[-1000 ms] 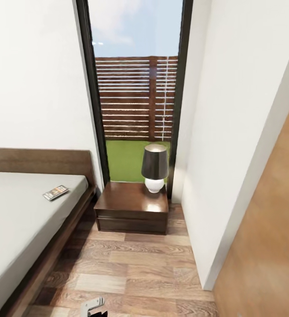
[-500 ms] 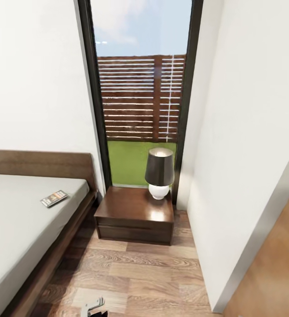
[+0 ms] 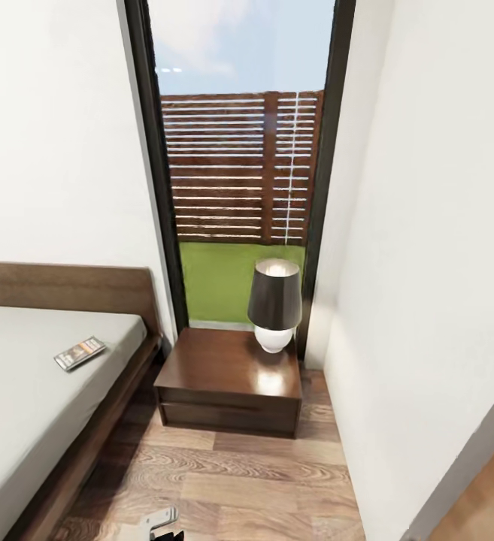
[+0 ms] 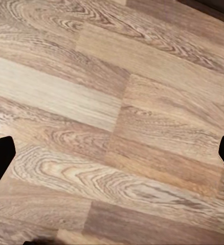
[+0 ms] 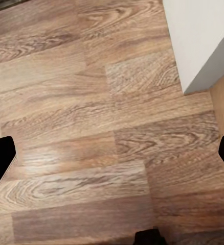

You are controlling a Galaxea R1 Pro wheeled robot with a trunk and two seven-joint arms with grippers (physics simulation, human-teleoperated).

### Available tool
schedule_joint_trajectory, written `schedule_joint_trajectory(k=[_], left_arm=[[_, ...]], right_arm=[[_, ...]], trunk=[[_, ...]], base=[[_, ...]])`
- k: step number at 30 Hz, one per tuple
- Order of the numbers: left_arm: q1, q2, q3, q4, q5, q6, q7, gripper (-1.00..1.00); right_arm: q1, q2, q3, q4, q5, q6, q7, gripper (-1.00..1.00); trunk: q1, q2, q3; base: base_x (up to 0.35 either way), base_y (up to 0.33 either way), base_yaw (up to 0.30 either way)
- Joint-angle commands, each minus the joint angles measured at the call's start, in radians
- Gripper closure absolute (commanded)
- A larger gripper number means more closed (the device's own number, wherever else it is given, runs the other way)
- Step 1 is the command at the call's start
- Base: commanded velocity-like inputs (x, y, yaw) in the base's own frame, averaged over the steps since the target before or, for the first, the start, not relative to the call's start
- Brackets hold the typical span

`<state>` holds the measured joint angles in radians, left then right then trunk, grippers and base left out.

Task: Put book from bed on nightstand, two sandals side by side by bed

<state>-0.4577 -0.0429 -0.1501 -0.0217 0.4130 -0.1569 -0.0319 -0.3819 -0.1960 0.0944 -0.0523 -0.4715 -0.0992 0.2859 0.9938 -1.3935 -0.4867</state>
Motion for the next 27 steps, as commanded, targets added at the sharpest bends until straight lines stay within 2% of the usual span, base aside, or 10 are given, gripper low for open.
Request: schedule_joint_trajectory(k=[1, 11, 27], left_arm=[[-0.001, 0.000, -0.008, 0.002, 0.010, -0.004, -0.003, -1.00], [-0.001, 0.000, -0.008, 0.002, 0.011, -0.004, -0.003, -1.00], [-0.001, 0.000, -0.008, 0.002, 0.011, -0.004, -0.003, -1.00]], right_arm=[[-0.001, 0.000, 0.008, 0.002, -0.010, -0.004, 0.004, -1.00], [-0.001, 0.000, 0.008, 0.002, -0.010, -0.004, 0.004, -1.00], [-0.001, 0.000, 0.008, 0.001, -0.010, -0.004, 0.004, -1.00]], trunk=[[0.001, 0.000, -0.001], [0.001, 0.000, -0.001], [0.001, 0.000, -0.001]], base=[[0.301, 0.000, 0.000], [0.298, 0.095, 0.000], [0.209, 0.203, 0.000]])
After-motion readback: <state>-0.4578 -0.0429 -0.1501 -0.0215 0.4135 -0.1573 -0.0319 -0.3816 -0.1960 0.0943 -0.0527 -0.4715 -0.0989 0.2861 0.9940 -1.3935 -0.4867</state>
